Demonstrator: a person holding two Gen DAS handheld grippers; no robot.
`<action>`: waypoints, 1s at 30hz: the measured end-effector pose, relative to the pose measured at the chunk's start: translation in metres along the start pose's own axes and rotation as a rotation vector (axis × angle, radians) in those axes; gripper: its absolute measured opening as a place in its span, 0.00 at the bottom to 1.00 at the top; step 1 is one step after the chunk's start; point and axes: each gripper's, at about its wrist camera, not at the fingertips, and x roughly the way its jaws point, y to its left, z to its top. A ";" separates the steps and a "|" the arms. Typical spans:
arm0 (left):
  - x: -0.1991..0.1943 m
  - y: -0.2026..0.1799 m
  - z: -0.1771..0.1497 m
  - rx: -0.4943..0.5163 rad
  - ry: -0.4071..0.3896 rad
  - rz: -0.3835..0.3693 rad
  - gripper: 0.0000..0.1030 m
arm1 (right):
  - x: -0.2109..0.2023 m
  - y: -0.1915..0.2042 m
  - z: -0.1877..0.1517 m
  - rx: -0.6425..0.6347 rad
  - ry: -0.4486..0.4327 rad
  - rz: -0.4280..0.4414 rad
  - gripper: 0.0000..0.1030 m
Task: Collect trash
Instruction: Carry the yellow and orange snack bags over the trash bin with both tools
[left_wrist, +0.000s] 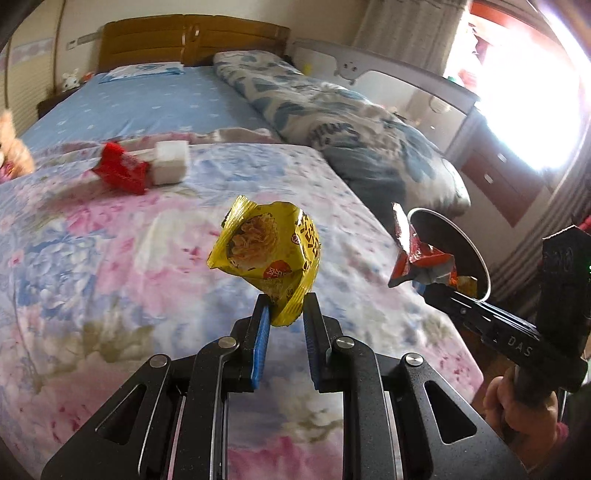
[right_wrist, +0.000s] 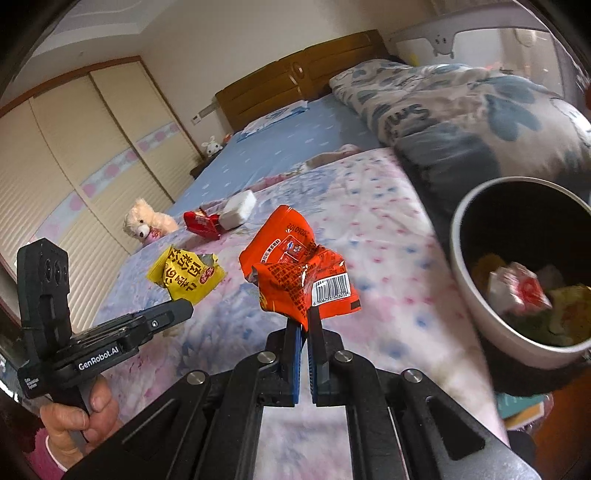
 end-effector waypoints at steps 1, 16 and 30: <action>0.001 -0.005 0.000 0.010 0.003 -0.008 0.16 | -0.006 -0.004 -0.002 0.008 -0.007 -0.006 0.03; 0.023 -0.076 0.005 0.137 0.052 -0.109 0.16 | -0.056 -0.050 -0.010 0.074 -0.067 -0.098 0.03; 0.049 -0.140 0.018 0.248 0.090 -0.161 0.16 | -0.083 -0.102 -0.007 0.148 -0.102 -0.187 0.03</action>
